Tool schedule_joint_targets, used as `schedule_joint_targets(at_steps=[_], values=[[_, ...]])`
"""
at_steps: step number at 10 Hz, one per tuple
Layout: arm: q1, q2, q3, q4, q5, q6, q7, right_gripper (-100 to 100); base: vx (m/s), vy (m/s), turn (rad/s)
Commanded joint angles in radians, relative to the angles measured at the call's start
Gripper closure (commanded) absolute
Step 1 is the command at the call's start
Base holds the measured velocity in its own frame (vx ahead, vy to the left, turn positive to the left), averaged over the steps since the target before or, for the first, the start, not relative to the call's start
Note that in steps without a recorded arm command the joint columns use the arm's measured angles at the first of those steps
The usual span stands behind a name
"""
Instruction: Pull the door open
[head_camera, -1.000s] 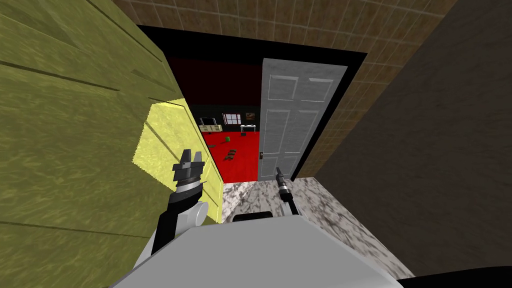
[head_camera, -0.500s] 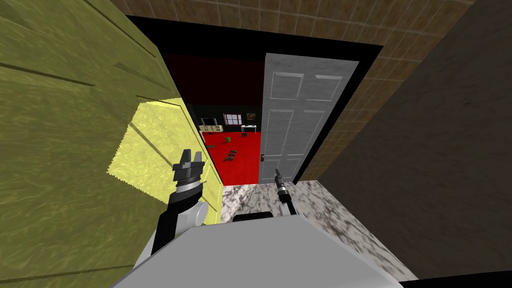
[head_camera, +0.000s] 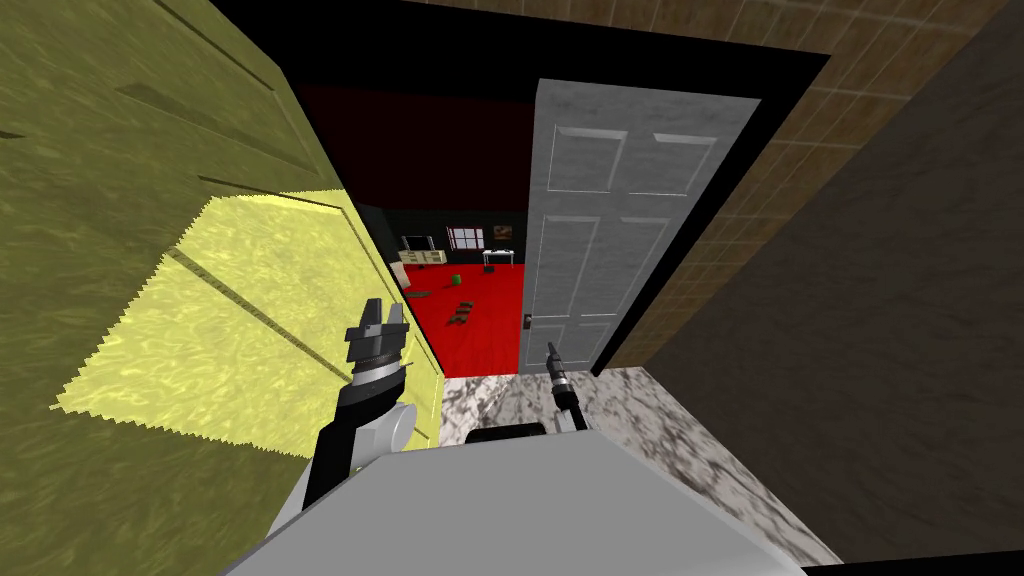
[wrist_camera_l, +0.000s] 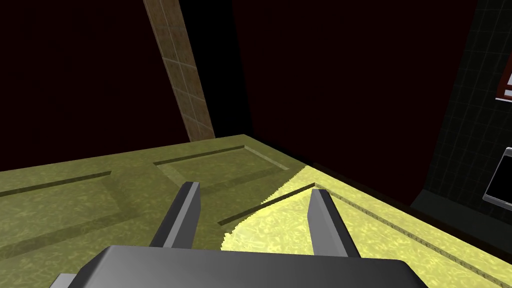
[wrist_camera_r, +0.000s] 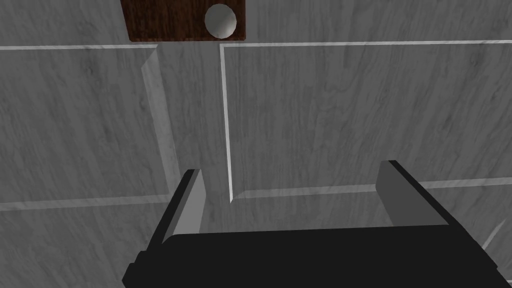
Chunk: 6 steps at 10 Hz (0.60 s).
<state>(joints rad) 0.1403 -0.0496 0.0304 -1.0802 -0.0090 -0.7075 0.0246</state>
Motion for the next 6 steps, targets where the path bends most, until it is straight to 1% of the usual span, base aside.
schedule_joint_targets(at_steps=[1,2,3,6], values=[[-0.009,0.003,0.001,0.032,-0.004,-0.007,-0.006,-100,0.159,0.021,0.0],[-0.016,0.009,0.002,0.055,-0.007,-0.01,-0.008,-100,0.165,-0.002,0.0],[-0.019,0.011,0.002,0.067,-0.008,-0.011,-0.01,-100,0.132,0.013,0.006],[-0.035,0.025,0.004,0.12,-0.014,-0.019,-0.016,-100,0.157,0.031,-0.002]])
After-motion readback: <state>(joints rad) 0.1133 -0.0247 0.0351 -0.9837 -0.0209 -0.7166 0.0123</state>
